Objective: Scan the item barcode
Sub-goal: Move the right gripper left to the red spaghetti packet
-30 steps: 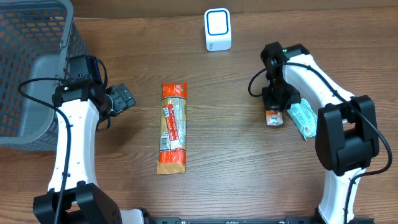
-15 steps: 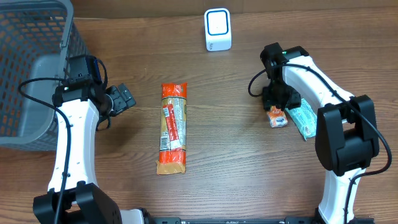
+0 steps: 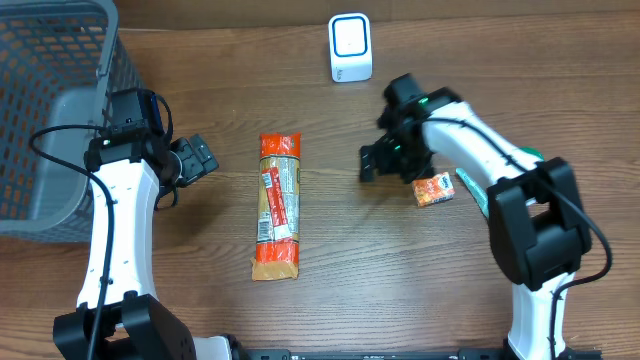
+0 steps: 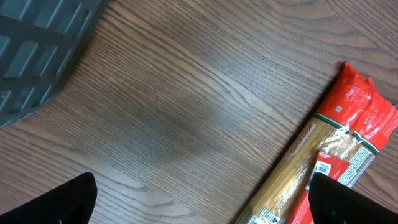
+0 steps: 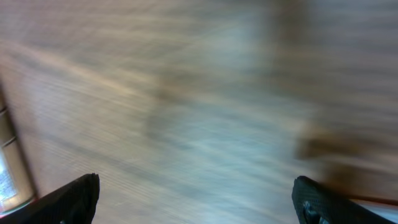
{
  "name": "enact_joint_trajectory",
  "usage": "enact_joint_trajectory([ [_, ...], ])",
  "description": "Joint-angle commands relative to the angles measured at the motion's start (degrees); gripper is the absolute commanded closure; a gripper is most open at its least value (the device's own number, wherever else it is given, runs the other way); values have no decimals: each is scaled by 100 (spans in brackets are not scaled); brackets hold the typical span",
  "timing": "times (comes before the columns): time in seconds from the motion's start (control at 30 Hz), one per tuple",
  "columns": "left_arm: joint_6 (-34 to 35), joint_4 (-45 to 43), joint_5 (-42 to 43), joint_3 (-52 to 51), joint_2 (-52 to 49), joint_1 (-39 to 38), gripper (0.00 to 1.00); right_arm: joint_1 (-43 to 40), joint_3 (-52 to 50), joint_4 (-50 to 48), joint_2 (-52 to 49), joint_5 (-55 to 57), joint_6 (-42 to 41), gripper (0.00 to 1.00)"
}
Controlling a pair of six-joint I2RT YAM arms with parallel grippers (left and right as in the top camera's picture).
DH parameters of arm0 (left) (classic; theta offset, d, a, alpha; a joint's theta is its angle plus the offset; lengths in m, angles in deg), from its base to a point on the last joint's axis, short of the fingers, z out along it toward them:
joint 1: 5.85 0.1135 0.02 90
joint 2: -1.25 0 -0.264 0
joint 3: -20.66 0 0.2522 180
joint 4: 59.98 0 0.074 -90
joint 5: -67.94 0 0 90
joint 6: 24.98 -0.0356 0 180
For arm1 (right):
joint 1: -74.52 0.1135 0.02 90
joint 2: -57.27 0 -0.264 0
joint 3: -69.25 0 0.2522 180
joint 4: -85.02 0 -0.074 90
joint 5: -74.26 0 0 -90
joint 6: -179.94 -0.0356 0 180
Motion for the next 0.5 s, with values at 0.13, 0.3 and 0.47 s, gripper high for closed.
enact_joint_trajectory([
  [0.13, 37, 0, -37, 7, 7, -2, 0, 774, -551, -817, 17, -308, -1731, 0],
  [0.3, 37, 0, -37, 7, 7, -2, 0, 1165, -833, -1320, 17, -308, -1985, 0],
  [0.47, 37, 0, -37, 7, 7, -2, 0, 1453, -946, -1665, 13, -308, -1985, 0],
])
